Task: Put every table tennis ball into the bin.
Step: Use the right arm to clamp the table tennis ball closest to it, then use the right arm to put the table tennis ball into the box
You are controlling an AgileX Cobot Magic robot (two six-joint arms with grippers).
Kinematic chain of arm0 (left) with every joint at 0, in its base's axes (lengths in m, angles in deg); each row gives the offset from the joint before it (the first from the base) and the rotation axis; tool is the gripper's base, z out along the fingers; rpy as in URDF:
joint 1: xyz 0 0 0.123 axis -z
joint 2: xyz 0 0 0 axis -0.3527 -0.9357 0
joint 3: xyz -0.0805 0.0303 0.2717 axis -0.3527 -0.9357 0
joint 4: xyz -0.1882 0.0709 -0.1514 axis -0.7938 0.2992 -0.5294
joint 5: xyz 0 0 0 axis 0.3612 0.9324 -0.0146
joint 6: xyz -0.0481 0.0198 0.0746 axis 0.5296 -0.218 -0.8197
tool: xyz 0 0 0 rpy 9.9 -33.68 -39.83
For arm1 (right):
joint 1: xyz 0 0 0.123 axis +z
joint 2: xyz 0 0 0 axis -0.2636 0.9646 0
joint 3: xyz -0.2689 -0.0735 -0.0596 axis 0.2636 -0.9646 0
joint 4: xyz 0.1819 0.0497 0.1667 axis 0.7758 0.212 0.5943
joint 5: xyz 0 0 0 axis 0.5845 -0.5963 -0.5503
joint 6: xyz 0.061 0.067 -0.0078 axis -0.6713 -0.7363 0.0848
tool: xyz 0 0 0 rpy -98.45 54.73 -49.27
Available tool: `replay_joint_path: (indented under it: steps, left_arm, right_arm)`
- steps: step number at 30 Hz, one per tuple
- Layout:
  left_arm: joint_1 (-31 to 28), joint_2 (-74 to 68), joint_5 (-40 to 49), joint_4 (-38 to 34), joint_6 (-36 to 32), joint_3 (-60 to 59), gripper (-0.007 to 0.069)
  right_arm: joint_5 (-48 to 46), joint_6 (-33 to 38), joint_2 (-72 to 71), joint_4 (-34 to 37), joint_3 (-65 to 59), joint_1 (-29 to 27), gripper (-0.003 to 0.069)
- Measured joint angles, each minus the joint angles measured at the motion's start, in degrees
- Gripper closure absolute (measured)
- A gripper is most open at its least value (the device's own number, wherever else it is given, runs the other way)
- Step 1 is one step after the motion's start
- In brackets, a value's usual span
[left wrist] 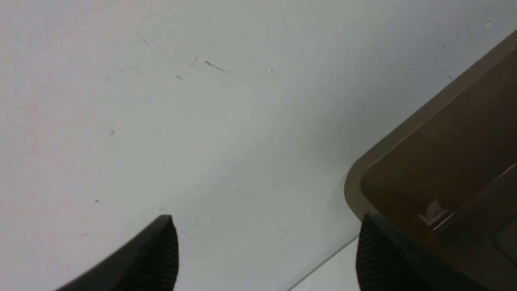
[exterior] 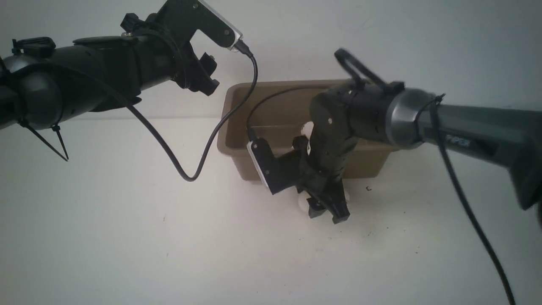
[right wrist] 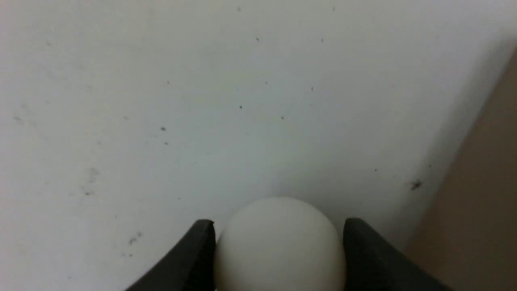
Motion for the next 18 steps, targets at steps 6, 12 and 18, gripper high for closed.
replay_joint_path:
  steps: [6, 12, 18]
  left_arm:
    - [0.0, 0.0, 0.0, 0.0, -0.2, 0.0, 0.0093]
    - [0.0, 0.0, 0.0, -0.1, -0.2, 0.0, 0.0093]
    - [0.0, 0.0, 0.0, -0.5, 0.3, 0.0, 0.0093]
  right_arm:
    - [-8.6, 8.3, -6.8, 12.2, 0.0, 3.4, 0.0298]
    - [-7.5, 11.6, -10.2, 13.8, 0.0, 4.3, 0.0298]
    - [8.9, 5.7, -11.0, 4.0, 0.0, 2.5, 0.0298]
